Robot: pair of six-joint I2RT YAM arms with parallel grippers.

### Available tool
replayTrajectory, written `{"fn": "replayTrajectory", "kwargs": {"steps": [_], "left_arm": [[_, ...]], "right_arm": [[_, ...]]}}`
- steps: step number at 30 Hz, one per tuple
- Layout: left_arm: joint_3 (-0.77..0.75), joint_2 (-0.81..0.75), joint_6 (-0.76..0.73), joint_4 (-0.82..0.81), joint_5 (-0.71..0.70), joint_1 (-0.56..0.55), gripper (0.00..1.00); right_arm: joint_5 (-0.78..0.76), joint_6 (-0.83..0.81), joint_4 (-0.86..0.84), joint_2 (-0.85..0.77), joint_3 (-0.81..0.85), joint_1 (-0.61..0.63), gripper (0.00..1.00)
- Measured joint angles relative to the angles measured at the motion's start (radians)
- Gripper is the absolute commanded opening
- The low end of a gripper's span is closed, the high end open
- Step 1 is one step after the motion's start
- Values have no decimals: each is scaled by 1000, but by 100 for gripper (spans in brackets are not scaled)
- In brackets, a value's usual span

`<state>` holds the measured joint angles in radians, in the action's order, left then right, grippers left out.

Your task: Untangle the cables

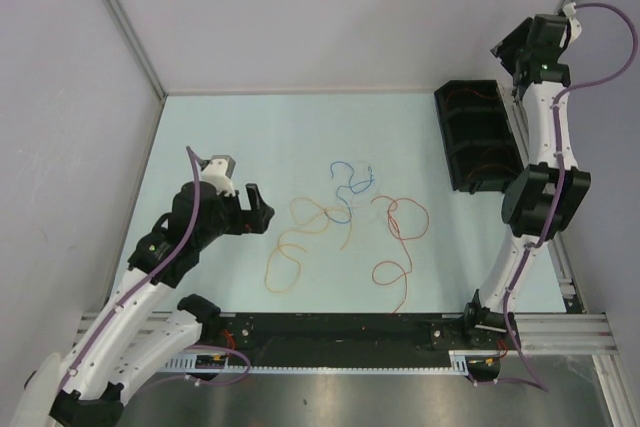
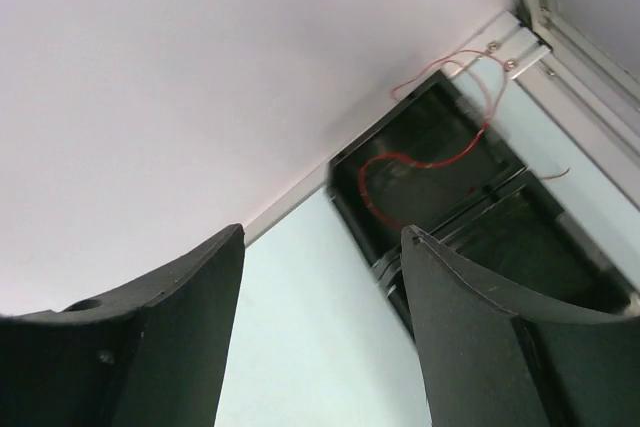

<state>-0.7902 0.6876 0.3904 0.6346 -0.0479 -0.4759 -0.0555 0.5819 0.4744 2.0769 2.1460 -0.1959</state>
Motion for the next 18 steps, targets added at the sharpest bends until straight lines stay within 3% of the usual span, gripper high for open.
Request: {"fn": "replayTrajectory", "kwargs": {"steps": [4, 10, 18], "left_arm": [[5, -1, 0, -2, 0, 1, 97], [9, 8, 1, -4, 0, 1, 96], [10, 32, 3, -5, -2, 1, 95]], "right_arm": [[-50, -18, 18, -159, -89, 78, 69], [-121, -36, -3, -425, -439, 258, 69], [-187, -58, -2, -633, -724, 492, 65]]}}
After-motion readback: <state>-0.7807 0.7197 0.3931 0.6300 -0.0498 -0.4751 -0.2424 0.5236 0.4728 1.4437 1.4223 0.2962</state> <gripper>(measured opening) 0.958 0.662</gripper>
